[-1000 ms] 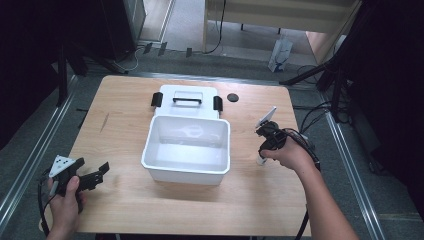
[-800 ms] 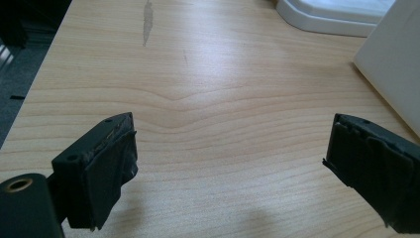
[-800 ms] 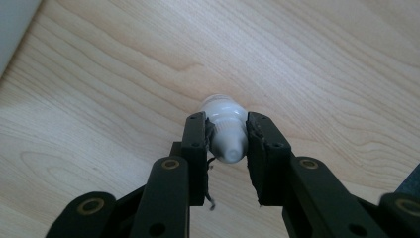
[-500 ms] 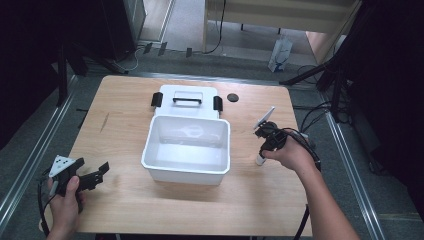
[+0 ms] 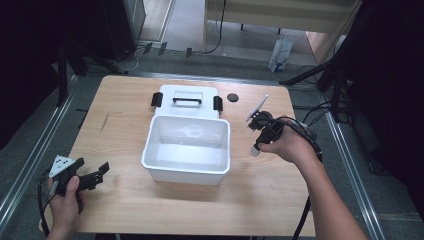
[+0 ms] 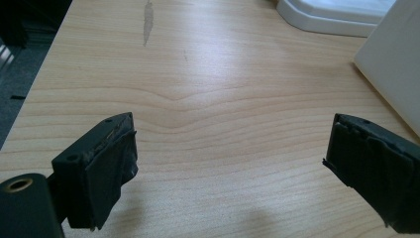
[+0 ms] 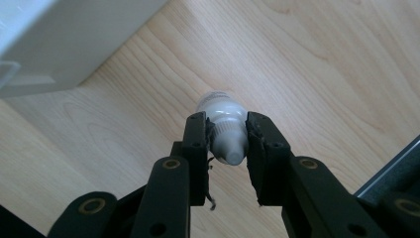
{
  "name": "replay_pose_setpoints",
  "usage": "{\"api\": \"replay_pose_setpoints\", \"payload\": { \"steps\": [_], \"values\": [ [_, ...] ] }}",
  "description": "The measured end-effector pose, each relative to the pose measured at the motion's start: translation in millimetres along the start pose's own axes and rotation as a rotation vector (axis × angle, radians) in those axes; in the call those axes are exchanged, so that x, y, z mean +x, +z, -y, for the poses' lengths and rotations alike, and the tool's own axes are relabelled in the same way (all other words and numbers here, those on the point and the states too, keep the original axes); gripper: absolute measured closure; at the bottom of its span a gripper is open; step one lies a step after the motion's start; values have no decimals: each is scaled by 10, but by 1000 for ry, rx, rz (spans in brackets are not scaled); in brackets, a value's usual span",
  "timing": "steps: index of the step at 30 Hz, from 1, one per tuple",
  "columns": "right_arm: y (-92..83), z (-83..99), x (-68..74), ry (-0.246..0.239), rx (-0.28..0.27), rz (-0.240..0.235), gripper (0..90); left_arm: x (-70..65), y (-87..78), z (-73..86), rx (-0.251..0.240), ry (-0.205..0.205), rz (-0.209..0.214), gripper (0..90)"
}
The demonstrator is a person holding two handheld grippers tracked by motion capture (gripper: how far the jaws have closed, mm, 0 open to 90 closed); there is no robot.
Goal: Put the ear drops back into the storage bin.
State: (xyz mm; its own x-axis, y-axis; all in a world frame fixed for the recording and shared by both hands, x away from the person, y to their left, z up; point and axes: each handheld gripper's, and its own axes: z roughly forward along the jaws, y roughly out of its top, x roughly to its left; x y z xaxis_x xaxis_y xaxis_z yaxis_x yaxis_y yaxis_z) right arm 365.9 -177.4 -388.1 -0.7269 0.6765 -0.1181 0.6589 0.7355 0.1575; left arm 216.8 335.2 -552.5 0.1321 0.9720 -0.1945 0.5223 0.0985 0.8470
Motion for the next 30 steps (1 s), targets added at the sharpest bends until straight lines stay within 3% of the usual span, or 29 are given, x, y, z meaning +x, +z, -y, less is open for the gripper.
{"api": "replay_pose_setpoints", "payload": {
  "steps": [17, 24, 30],
  "values": [
    [-662, -388, 262, -35, -37, -2, 723, -1, 1, -1, -1, 0, 1, 63],
    [-832, -489, 321, -50, -48, 7, 722, -3, 3, -2, 0, 0, 3, 63],
    [-938, -597, 458, -86, -69, -2, 723, -2, 3, -2, 0, -1, 2, 63]
  ]
}}
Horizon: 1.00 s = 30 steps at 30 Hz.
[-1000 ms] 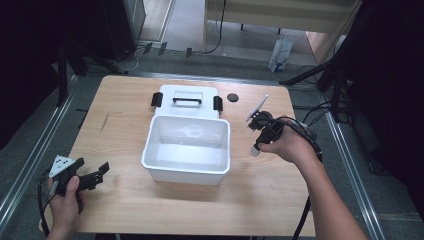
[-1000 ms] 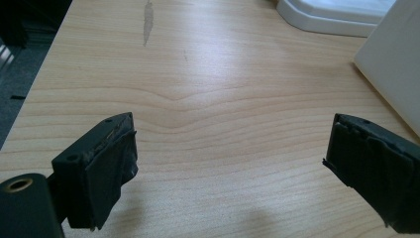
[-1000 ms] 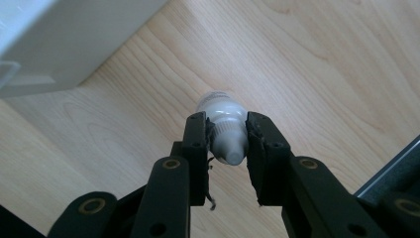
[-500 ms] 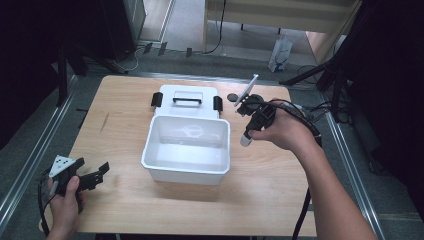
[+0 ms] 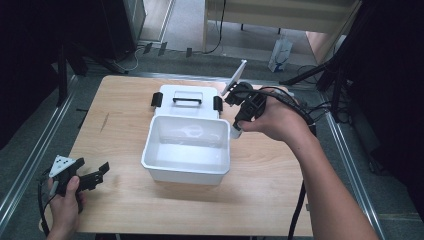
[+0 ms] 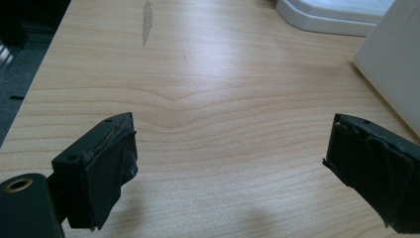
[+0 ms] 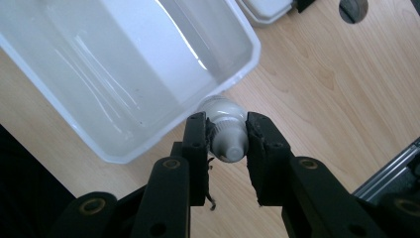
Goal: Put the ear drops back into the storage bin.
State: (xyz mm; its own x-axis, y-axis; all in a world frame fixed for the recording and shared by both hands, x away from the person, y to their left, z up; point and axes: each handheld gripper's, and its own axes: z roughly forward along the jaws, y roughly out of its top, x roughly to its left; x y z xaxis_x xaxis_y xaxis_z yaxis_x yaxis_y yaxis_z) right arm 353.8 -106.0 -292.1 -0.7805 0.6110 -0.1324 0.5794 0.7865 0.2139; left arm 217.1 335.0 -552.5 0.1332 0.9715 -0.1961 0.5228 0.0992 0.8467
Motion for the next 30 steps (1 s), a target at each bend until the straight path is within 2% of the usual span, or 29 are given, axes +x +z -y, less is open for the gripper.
{"api": "replay_pose_setpoints", "payload": {
  "steps": [1, 3, 6, 8, 11, 12, 14, 16, 17, 23, 30],
  "values": [
    [-4, -46, 59, -25, -7, -5, 722, 0, 0, 0, 0, 1, 0, 63],
    [-4, -60, 80, -30, -10, -5, 722, -1, 0, 0, 0, 1, 1, 63],
    [7, -133, 186, -66, -23, -26, 722, 0, 0, 0, -1, 1, 3, 63],
    [14, -150, 206, -76, -23, -30, 722, 0, 0, 0, -1, 1, 3, 63],
    [72, -192, 256, -99, -32, -39, 722, -1, 0, 1, -1, 1, 3, 63],
    [139, -212, 279, -121, -34, -41, 722, 1, 0, 1, -2, 1, 5, 63],
    [164, -216, 285, -121, -34, -42, 721, 1, 0, 1, -2, 0, 5, 63],
    [277, -225, 281, -152, -37, -52, 721, 1, 0, 1, -2, 1, 6, 63],
    [277, -225, 281, -152, -37, -52, 721, 1, 0, 1, -2, 1, 6, 63],
    [534, -209, 257, -193, -10, -42, 721, 2, 1, -1, 1, 2, 6, 63],
    [700, -169, 207, -223, 8, -24, 721, 3, 1, -1, 1, 0, 6, 63]
  ]
}}
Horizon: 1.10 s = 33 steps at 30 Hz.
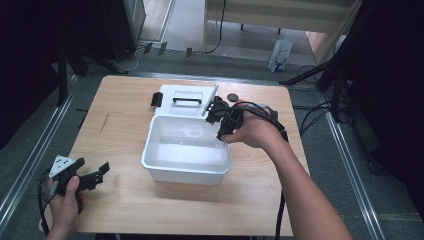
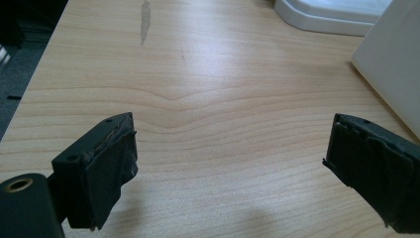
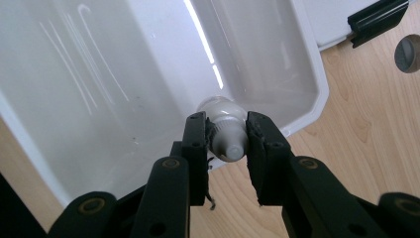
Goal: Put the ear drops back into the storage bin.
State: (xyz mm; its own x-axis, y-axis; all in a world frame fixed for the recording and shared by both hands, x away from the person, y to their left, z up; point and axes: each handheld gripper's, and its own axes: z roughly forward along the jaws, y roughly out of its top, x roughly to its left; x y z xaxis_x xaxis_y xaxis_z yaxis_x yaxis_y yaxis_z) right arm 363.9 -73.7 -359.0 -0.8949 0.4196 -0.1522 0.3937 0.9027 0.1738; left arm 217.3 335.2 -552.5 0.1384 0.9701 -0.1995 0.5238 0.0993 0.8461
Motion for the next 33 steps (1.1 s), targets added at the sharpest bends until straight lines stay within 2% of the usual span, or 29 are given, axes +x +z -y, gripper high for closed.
{"api": "replay_pose_setpoints", "payload": {
  "steps": [1, 7, 9, 10, 11, 20, 25, 33],
  "values": [
    [57, 24, -14, -8, 6, 4, 721, 1, 0, -1, 2, -1, 1, 63],
    [135, 50, -13, -42, 3, -1, 720, 0, 2, 0, 1, -1, 1, 63],
    [203, 46, 22, -89, 17, 4, 720, 1, 3, 0, 0, -2, 2, 63],
    [203, 46, 22, -89, 17, 4, 720, 2, 3, 0, 0, -2, 2, 63],
    [255, 37, 37, -112, 26, 5, 720, 1, 3, 0, 0, -3, 2, 63],
    [496, 16, 53, -138, 62, -14, 719, 5, -1, 0, 4, -1, 4, 63],
    [627, -5, 73, -141, 90, -59, 719, 4, 1, 0, 4, -2, 5, 63],
    [787, -15, 99, -158, 122, -73, 718, 4, 1, 0, 4, -1, 5, 63]
  ]
}}
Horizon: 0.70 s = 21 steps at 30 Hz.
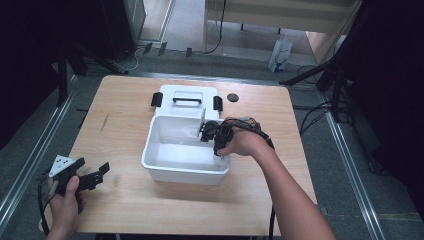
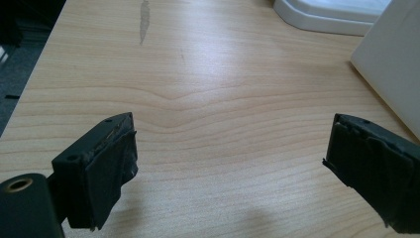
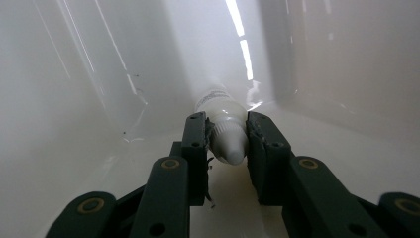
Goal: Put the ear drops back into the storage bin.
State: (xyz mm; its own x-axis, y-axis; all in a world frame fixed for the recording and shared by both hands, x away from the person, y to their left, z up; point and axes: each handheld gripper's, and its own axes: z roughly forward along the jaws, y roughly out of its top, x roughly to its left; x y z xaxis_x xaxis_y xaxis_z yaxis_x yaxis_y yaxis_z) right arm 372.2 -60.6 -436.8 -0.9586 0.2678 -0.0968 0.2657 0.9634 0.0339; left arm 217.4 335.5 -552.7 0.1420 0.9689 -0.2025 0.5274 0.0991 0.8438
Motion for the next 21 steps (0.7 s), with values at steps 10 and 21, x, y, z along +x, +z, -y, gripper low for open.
{"api": "replay_pose_setpoints", "payload": {
  "steps": [10, 21],
  "values": [
    [51, -32, 11, -7, 42, 4, 720, -2, 0, 0, 0, 2, -1, 63],
    [60, -43, -3, -10, 55, -17, 719, -2, 0, 0, 0, 0, 0, 63]
  ]
}}
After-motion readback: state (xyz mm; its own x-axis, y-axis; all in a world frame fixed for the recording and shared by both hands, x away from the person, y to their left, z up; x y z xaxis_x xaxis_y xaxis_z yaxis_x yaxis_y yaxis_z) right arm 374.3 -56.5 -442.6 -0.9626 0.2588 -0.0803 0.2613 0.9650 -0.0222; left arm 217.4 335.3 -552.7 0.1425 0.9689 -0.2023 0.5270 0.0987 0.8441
